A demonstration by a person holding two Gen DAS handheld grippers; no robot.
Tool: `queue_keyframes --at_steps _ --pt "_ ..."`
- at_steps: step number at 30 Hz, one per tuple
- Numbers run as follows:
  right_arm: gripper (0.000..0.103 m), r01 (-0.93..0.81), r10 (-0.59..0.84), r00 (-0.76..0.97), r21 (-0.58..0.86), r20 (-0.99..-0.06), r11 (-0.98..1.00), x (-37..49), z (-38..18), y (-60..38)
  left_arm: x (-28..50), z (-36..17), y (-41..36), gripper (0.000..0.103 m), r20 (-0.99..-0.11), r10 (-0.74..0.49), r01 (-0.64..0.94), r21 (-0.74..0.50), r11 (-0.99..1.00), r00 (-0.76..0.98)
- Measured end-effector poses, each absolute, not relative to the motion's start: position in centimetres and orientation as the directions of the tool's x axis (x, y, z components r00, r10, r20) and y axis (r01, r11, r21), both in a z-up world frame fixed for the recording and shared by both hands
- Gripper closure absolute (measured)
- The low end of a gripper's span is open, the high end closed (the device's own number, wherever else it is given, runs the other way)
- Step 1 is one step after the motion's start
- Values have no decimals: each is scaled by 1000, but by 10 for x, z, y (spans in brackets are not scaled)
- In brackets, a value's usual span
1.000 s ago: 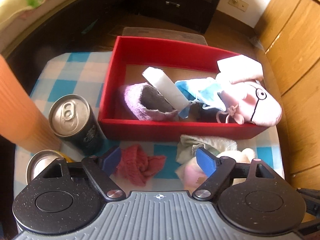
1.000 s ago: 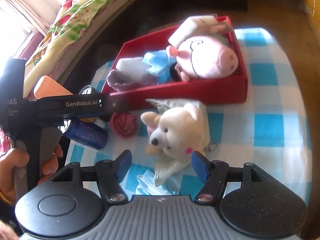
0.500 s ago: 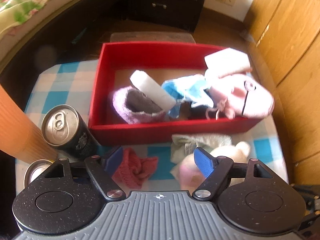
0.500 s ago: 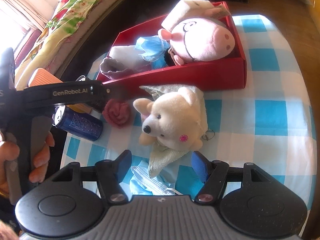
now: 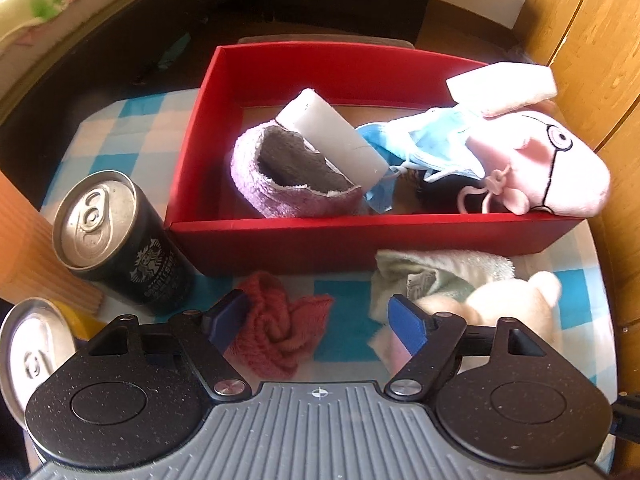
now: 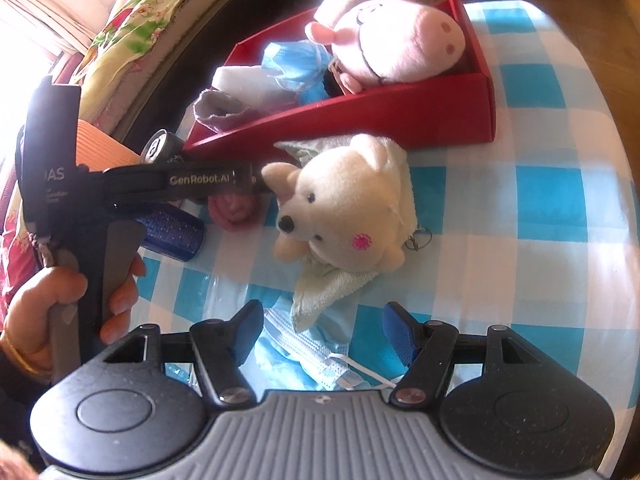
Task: Organize soft objects
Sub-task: 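Move both grippers back over the red knitted cloth and masks on the table, then grasp the red knitted cloth with the left gripper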
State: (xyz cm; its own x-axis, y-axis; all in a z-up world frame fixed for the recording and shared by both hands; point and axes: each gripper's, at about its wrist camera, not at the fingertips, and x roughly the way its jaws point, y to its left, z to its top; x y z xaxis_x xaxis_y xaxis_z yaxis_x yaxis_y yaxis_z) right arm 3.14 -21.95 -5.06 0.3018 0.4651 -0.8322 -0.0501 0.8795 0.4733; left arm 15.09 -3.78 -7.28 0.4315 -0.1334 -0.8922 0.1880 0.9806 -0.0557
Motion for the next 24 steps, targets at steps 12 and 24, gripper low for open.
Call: queue_keyframes --at_steps 12,24 --pt "59 -46 495 287 504 -820 863 32 -60 -226 139 -79 -41 23 -919 -131 167 -72 983 373" --pt "58 -102 439 315 430 -842 897 28 -52 -223 112 -73 -23 23 -929 -288 151 -257 954 234"
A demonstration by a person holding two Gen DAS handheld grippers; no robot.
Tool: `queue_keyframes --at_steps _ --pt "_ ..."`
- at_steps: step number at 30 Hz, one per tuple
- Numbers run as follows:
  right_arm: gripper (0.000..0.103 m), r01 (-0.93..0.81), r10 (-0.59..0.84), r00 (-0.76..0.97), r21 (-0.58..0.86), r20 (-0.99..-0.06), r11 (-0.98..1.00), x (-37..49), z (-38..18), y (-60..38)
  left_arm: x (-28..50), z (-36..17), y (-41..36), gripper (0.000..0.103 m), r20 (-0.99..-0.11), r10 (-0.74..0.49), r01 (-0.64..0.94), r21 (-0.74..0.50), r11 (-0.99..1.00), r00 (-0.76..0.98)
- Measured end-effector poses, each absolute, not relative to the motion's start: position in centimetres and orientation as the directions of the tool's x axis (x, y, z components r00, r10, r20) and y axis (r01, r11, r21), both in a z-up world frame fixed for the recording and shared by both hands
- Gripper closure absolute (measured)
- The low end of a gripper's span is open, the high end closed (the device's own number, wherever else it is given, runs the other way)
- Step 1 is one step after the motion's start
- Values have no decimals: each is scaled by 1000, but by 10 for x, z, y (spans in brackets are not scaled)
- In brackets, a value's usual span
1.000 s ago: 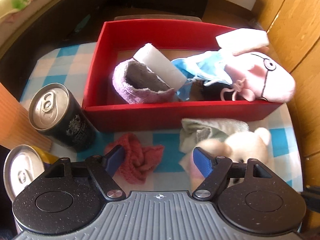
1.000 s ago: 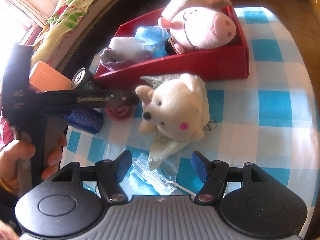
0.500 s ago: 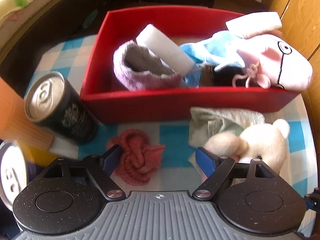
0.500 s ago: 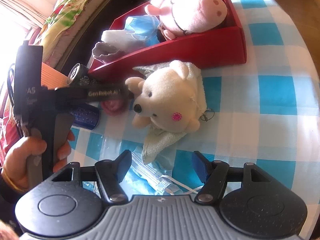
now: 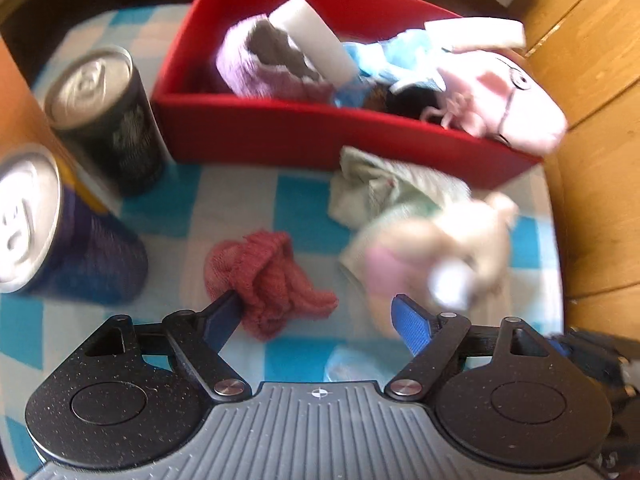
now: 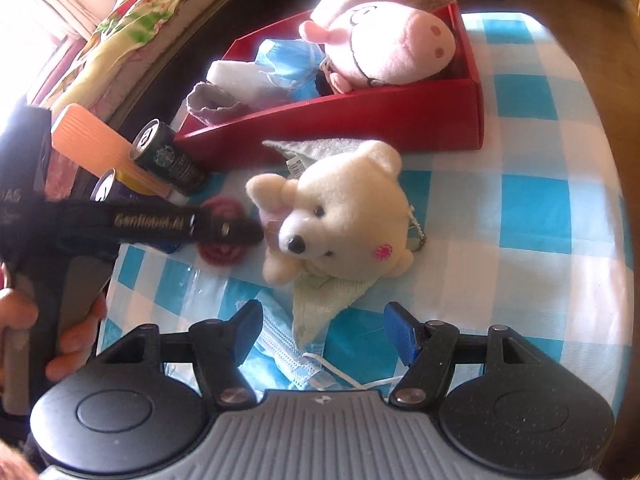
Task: Organize soft objects
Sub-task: 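Grasp the red knitted cloth with the left gripper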
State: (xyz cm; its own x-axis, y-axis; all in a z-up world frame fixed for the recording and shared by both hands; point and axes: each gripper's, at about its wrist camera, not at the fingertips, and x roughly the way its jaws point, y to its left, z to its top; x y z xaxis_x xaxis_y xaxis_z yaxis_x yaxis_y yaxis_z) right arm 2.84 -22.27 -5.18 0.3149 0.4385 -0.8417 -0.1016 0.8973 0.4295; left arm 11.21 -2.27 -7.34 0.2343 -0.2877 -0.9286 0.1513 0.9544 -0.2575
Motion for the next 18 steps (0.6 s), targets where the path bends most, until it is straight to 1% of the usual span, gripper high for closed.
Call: queue_keyframes --at_steps 2,3,6,8,11,13,14,18 --pt "58 -101 445 312 436 -840 894 28 -52 -224 108 -70 -17 24 -919 -308 128 -284 950 247" --pt "58 -100 443 313 435 -840 895 28 -52 -224 107 -69 -16 24 -918 -295 115 -274 955 264" --pt "58 -94 435 312 428 -845 899 29 -55 -224 109 -64 -20 25 -917 -197 84 -179 980 345" --pt "58 -91 434 308 427 -847 899 30 -56 -224 115 -65 -23 24 -913 -164 70 -148 987 373" --pt "58 -97 436 302 427 -848 899 30 -57 -222 132 -78 -24 25 -931 -142 4 -149 989 336" --pt "58 -101 435 299 425 -849 900 31 -58 -221 135 -88 -21 28 -941 -136 -41 -156 987 310" --pt "58 -103 434 299 423 -850 900 31 -58 -221 136 -91 -20 28 -942 -129 -60 -155 986 310" --pt "58 -103 432 300 421 -851 901 32 -58 -222 141 -94 -19 29 -941 -131 -69 -160 985 311"
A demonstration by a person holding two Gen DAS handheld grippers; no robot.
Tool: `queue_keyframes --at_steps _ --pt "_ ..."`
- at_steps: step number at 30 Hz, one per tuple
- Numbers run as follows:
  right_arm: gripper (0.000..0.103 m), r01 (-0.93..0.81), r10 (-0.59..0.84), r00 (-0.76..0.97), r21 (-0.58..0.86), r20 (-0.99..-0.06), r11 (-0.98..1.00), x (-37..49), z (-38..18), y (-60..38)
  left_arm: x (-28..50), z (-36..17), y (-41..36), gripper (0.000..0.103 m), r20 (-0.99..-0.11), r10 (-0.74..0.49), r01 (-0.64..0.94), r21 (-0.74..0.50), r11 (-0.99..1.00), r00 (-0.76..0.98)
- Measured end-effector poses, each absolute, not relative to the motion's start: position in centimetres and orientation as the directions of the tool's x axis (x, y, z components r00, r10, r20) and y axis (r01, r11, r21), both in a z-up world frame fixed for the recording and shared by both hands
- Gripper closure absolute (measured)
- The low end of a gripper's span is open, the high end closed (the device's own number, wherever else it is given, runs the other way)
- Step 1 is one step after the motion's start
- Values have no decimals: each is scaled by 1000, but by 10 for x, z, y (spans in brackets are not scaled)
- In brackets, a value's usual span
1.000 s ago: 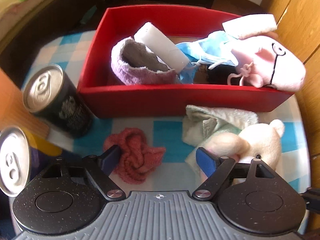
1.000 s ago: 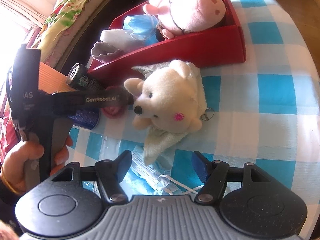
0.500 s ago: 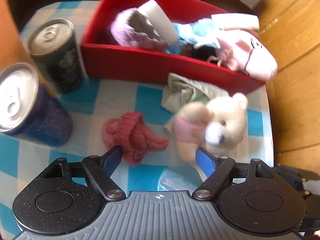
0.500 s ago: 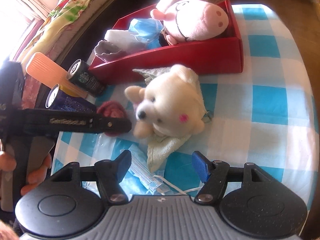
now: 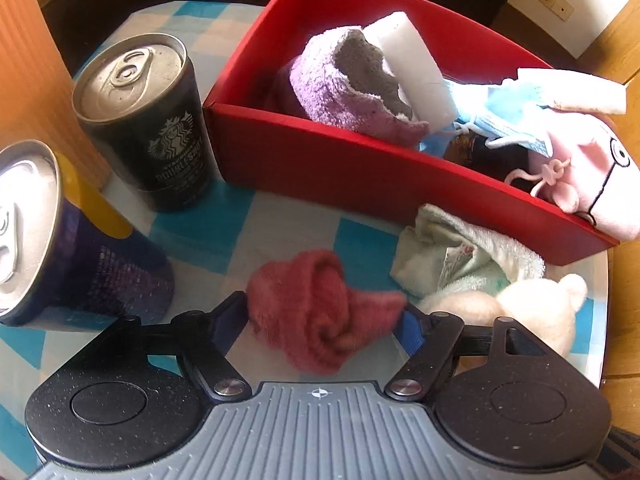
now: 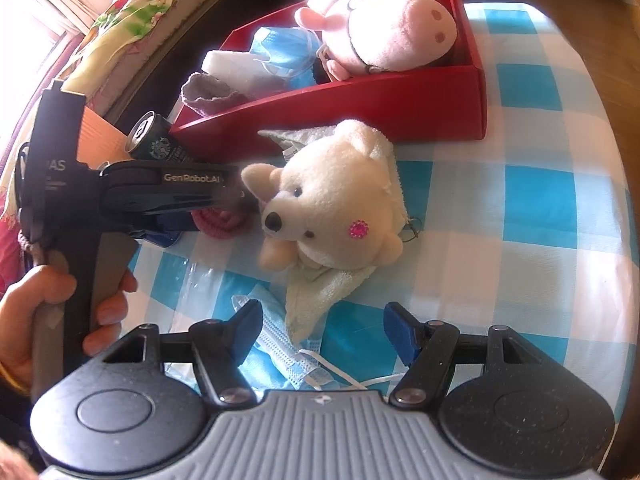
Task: Organize soft objects
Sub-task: 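Grasp the red knitted cloth with the left gripper, then grasp the second blue face mask with the right gripper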
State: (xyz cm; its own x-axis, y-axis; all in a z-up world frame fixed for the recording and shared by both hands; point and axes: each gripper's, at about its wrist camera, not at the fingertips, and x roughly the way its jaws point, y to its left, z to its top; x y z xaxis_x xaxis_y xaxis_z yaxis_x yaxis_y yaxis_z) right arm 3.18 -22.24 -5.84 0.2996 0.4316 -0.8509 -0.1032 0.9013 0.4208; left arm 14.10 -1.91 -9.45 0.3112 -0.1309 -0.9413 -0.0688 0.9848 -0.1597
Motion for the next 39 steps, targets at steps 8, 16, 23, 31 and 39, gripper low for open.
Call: queue_keyframes --at_steps 8,16,23,31,39 --pt "58 -126 419 291 399 -860 908 32 -61 -216 139 -96 -29 45 -949 -82 -24 -94 995 303" --pt "58 -229 417 257 364 -872 903 23 -64 -184 120 -90 -14 60 -960 -126 -18 -135 991 250" --pt "58 -287 418 215 352 -882 891 13 -77 -154 99 -87 -5 60 -962 -139 -9 -146 989 235" --pt "80 -301 380 208 310 -901 902 3 -84 -147 87 -81 -1 60 -963 -146 -3 -151 989 228" --pt "86 -319 372 214 295 -903 901 -12 -85 -145 78 -84 -8 59 -968 -143 18 -143 990 205"
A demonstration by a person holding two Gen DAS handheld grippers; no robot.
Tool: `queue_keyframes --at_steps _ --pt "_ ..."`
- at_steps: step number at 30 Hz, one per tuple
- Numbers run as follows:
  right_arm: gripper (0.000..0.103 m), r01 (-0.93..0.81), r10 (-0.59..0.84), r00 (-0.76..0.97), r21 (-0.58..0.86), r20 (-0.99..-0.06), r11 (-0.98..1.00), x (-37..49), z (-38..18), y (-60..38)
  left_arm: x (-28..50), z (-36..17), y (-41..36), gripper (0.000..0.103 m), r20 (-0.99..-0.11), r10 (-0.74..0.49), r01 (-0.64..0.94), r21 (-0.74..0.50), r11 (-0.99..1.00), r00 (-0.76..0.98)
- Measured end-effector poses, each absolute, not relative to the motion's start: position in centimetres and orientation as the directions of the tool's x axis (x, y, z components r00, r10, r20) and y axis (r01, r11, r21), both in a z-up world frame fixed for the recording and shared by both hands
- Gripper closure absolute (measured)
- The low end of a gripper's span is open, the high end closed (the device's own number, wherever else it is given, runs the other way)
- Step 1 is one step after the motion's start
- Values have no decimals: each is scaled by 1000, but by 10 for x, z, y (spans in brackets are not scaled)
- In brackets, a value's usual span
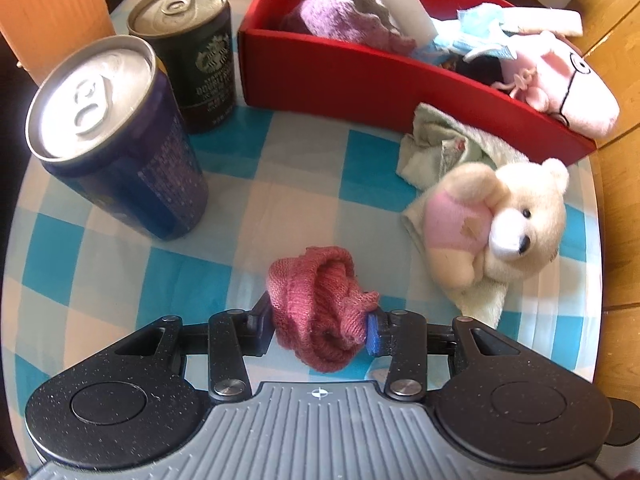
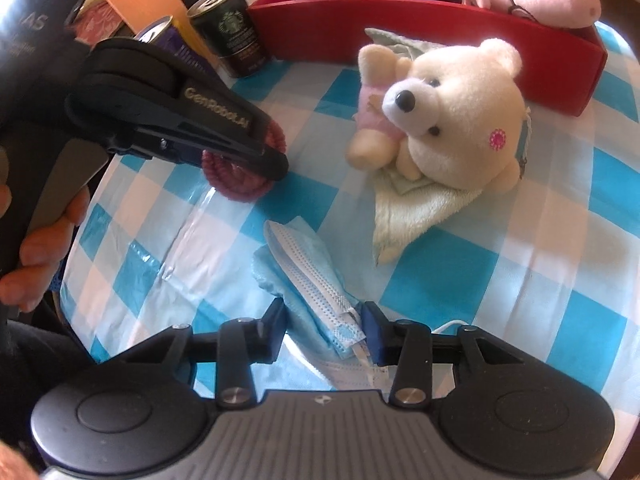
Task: Organize soft objects
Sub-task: 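Grasp the second blue face mask with the right gripper, then carry the knitted cloth in the left gripper to the box while the right gripper carries the mask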
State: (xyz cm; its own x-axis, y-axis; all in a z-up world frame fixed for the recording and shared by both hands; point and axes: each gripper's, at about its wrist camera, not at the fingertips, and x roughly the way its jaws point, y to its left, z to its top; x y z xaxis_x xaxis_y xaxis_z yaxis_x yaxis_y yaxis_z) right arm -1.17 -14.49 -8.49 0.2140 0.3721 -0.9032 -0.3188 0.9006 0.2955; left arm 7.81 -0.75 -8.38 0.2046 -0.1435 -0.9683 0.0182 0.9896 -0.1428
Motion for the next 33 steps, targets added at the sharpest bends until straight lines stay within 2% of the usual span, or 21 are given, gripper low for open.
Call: queue_keyframes --at_steps 8,9,13,24,33 --pt "93 -284 384 221 318 -896 905 -16 -77 -156 73 -80 -8 59 -968 -147 35 -143 989 202" --pt "97 -276 388 222 324 -895 905 -15 -76 -159 73 -80 -8 59 -968 -148 35 -144 989 203" --pt "101 -233 409 239 357 -881 905 -14 -67 -175 71 -77 -5 58 -967 -151 39 -146 988 206" --pt "103 -168 436 324 402 -840 900 -12 -37 -200 67 -64 1 58 -960 -174 49 -167 985 218" --pt "103 -138 431 437 415 -789 899 10 10 -210 78 -25 -3 58 -939 -201 67 -190 980 280"
